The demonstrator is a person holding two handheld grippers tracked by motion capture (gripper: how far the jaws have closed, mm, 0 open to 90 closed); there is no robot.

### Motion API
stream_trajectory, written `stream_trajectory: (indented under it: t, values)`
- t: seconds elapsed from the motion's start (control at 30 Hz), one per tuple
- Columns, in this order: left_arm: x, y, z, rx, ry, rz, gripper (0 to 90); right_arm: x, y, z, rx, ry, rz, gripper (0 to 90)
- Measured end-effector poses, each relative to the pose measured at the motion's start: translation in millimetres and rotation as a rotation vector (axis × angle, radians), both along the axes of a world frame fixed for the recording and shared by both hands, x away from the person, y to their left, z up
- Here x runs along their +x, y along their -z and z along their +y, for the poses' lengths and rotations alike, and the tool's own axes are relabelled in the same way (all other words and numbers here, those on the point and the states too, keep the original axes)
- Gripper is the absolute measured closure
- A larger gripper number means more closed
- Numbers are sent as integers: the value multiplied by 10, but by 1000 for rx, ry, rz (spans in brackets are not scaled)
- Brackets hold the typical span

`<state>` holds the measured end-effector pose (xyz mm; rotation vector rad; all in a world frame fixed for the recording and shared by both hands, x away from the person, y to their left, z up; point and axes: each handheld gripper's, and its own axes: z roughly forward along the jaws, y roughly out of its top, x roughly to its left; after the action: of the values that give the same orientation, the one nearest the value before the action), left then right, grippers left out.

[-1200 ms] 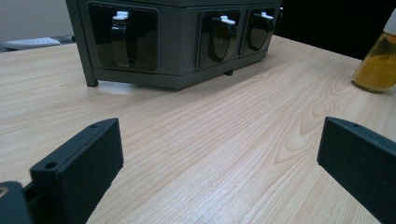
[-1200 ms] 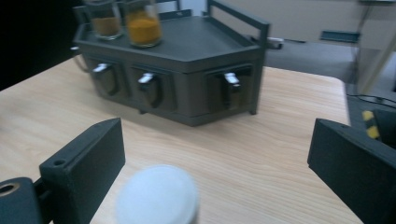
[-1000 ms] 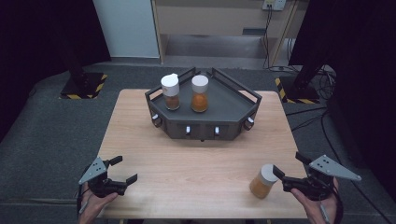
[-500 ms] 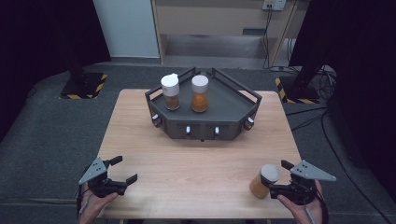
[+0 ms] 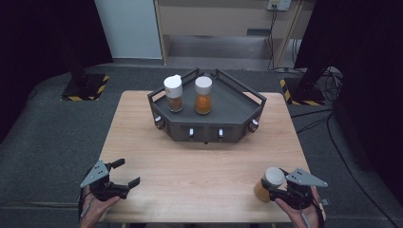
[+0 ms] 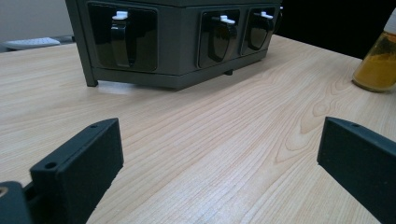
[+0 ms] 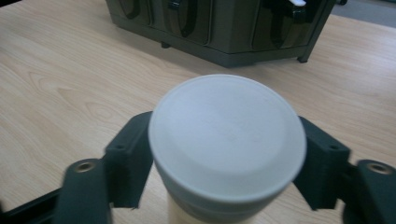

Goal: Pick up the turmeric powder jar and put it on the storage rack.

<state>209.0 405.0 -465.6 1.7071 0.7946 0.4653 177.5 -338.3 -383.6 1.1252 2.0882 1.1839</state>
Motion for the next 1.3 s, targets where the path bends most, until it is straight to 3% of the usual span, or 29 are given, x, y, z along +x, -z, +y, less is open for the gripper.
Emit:
stream_trajectory:
  t: [0.3,0.7,1.07,1.3]
  values:
    - [6,3,0,-1,3,2,0,-2,-7,10,-8,3,-6,334]
    - [12,7,2,-2,4,4,0,179,-141,83,-19,-45,15,335]
    - [10,8,4,-3,4,2,0,460,-446,184,-13,-134,17,335]
    - [11,7,3,-2,4,3,0,667,-741,273,-23,-178,31,335]
